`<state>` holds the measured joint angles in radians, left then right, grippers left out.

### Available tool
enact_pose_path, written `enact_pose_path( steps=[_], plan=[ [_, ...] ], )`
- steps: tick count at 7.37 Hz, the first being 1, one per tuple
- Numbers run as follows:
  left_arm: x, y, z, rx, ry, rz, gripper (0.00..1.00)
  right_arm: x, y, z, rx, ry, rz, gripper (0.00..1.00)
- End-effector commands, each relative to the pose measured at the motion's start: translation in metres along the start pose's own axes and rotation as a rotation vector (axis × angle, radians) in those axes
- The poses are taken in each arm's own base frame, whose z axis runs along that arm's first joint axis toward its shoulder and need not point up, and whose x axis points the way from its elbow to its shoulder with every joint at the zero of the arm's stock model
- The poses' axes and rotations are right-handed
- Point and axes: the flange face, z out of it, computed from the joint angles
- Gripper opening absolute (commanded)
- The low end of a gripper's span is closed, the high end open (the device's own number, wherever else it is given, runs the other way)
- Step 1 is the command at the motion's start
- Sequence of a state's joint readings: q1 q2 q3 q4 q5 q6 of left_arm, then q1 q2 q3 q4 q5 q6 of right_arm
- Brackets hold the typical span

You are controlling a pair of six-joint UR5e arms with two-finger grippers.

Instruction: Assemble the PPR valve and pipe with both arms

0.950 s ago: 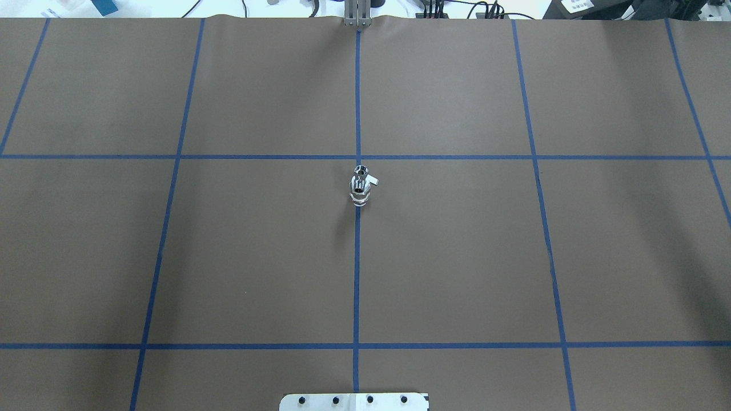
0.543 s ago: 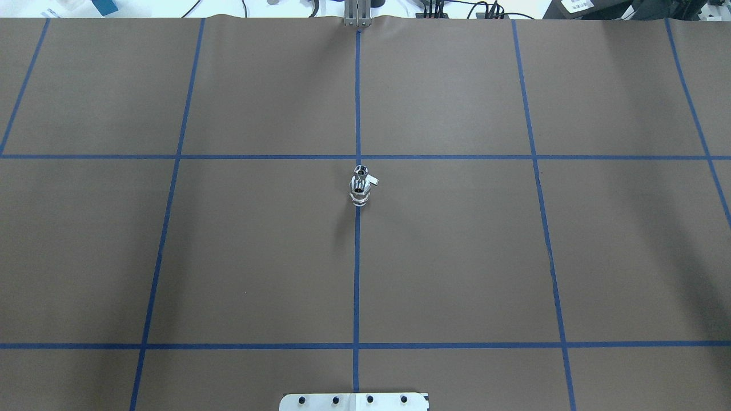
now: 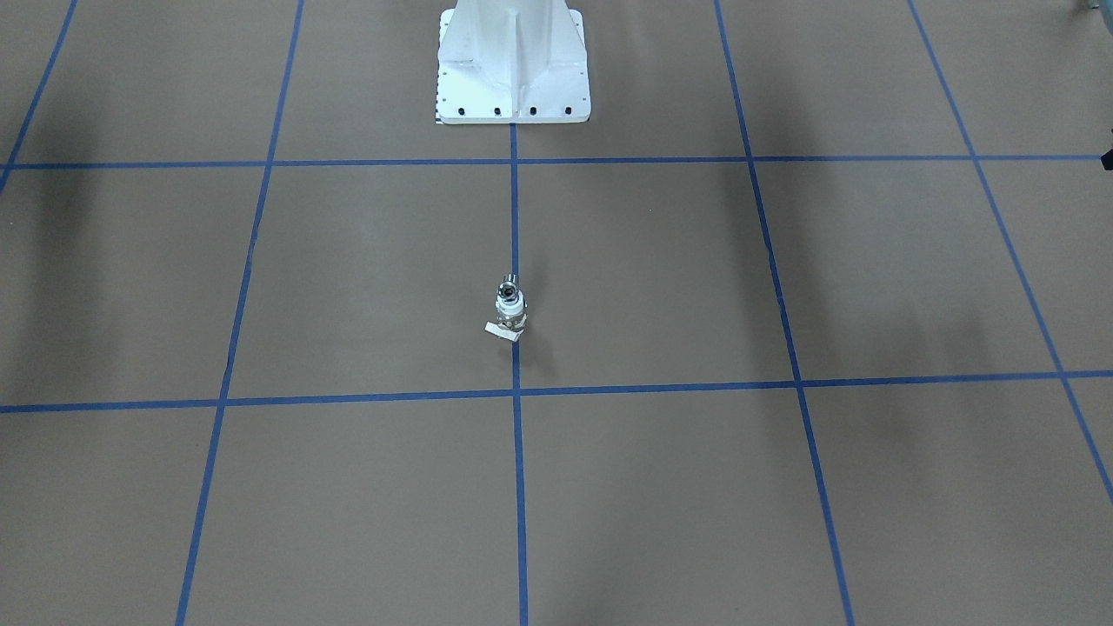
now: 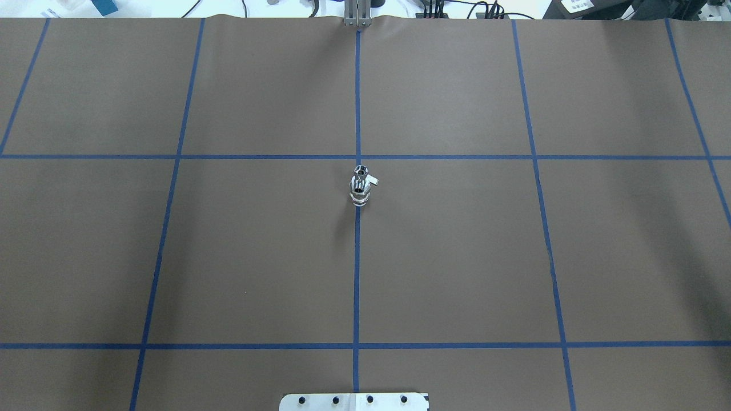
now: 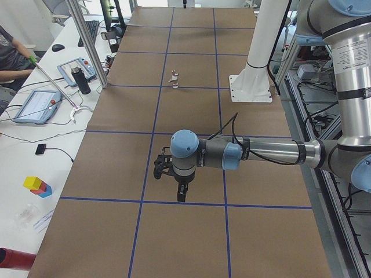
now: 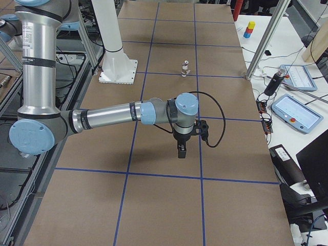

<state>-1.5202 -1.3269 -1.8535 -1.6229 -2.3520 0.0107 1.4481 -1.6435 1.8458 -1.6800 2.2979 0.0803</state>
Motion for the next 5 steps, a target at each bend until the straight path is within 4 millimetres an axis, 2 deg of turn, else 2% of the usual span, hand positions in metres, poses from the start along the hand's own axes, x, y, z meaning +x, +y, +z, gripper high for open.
enact_pose_path(
  steps=[1, 5],
  plan=[
    [0.0005, -0.0001, -0.0004, 0.001, 0.001, 0.001, 1.00, 0.0006, 0.0006, 0.0008, -0.009, -0.001, 0.007, 1.00],
    [0.0025, -0.0006, -0.0024, 0.004, 0.001, 0.004, 1.00, 0.0016, 0.0025, 0.0017, -0.011, -0.001, 0.009, 1.00]
  ],
)
